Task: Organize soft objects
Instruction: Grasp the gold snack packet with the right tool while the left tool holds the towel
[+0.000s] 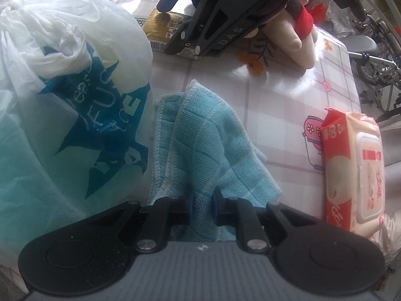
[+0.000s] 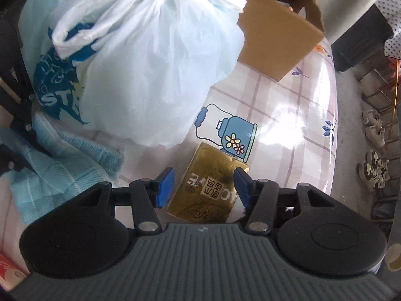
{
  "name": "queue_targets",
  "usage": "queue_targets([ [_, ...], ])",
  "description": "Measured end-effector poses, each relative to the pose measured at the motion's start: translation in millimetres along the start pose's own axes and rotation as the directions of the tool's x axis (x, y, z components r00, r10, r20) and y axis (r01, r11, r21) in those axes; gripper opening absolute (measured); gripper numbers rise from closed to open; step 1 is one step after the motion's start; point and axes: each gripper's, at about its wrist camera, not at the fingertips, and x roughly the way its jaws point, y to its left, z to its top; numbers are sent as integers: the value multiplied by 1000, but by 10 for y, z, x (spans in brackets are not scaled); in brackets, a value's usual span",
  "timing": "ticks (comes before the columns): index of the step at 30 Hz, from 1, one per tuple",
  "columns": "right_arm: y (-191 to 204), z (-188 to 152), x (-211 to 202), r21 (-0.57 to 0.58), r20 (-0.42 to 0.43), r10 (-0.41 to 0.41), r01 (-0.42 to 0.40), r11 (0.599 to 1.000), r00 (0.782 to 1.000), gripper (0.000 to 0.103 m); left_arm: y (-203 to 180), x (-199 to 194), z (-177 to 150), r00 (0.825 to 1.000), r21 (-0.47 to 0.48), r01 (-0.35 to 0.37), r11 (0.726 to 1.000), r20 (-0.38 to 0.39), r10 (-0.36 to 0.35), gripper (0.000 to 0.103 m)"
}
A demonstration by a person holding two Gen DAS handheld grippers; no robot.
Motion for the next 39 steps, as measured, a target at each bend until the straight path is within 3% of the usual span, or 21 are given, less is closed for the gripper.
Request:
queue_targets([
  [5,-75,169,141,-43,-59,13,-15,999,998,75,65,4,3,999,-17,34,999,4,-34,15],
  [9,-88,216,335,-61,-164,55,-65,996,985,80,106,-21,-3,999,-12,52,999,7,-51,15],
  [11,-105,253,368,-57,-175,69,-80,995,982,83,123,-25,6,998,-17,60,998,5,-60,15],
  [13,-134,279,378,-41,-177,92,-101,994,980,80,144,-34,9,998,-24,67,997,4,-67,15],
  [15,-149,294,342,-38,-158,118,-125,991,980,57,159,-40,3,997,-28,73,997,7,-72,15],
  [29,204,80,-386,-81,-37,109,-112,990,993,56,139,-57,-25,998,-3,63,998,25,-63,15],
  [35,393,-238,-690,36,-70,89,-87,996,994,57,90,-46,-29,998,19,46,999,30,-47,16],
  [39,477,-516,-668,163,-123,98,-77,984,988,57,58,-30,-21,999,29,36,999,28,-37,16],
])
